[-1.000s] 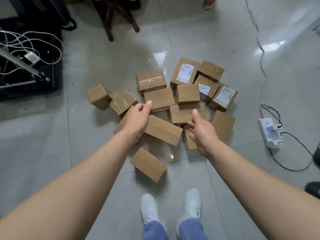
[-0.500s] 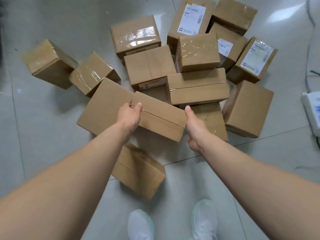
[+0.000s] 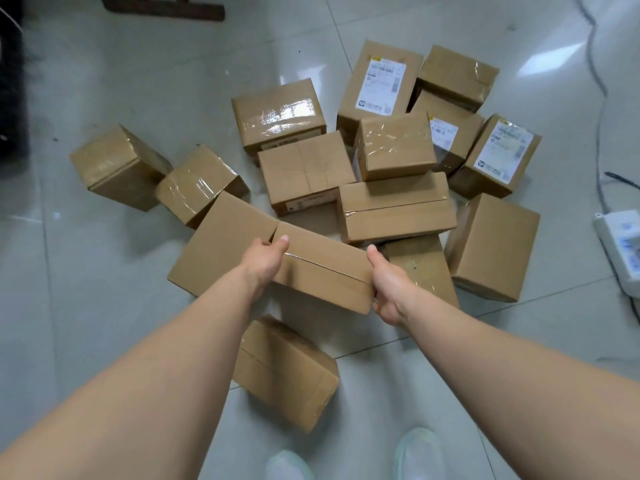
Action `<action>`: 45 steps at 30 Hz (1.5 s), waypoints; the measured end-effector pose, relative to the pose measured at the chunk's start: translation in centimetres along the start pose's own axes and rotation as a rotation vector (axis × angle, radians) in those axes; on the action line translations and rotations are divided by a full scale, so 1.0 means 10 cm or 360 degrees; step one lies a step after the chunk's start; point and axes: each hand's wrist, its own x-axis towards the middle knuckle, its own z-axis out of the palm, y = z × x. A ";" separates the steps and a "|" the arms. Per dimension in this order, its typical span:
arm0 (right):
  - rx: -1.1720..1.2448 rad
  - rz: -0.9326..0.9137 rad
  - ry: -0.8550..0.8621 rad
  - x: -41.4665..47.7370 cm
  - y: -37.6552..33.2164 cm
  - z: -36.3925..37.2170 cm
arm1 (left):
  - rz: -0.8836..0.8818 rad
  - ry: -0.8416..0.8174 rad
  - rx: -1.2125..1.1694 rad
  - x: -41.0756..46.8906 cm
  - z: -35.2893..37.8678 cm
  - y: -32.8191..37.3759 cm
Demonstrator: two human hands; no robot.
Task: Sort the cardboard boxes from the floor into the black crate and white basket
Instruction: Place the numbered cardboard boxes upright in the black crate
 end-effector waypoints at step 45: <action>-0.0355 -0.1424 -0.0533 -7.24 -1.35 0.29 | 0.0495 0.1135 -0.1626 -6.90 -3.65 1.47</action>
